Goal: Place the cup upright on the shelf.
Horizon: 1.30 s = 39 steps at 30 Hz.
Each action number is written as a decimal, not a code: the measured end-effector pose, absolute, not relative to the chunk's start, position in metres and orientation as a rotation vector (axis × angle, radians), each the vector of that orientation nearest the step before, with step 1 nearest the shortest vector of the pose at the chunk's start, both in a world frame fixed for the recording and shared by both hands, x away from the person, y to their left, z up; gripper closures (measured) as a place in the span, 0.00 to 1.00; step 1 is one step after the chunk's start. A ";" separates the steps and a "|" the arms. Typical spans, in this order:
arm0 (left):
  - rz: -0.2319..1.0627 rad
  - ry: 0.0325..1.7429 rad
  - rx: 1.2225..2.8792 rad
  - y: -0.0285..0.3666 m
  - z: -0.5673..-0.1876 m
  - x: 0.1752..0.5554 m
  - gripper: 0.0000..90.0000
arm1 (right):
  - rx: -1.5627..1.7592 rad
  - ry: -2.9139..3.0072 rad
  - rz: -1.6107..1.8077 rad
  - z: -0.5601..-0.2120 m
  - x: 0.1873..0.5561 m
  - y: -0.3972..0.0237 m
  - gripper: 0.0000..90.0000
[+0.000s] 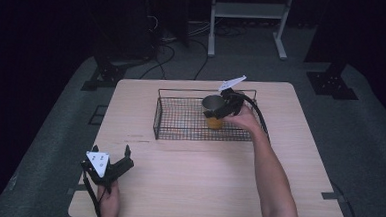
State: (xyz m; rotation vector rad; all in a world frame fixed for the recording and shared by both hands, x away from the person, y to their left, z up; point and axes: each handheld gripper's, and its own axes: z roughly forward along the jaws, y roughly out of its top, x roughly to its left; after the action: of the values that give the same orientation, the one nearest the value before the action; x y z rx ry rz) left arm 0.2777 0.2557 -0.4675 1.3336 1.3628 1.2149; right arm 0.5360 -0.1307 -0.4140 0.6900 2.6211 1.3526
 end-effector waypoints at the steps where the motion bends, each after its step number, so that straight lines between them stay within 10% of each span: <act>1: 1.215 1.363 1.334 0.256 -0.468 0.278 0.00 | 0.689 2.623 1.348 -0.414 0.536 -0.130 0.09; 39: 1.217 1.365 1.335 0.256 -0.467 0.278 0.00 | 0.693 2.601 1.327 -0.408 0.527 -0.139 0.00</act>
State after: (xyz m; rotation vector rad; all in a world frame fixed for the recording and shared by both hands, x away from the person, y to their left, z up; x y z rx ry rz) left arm 0.2778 0.2555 -0.4675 1.3345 1.3652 1.2175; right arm 0.5268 -0.1391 -0.4077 0.6930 2.6012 1.3271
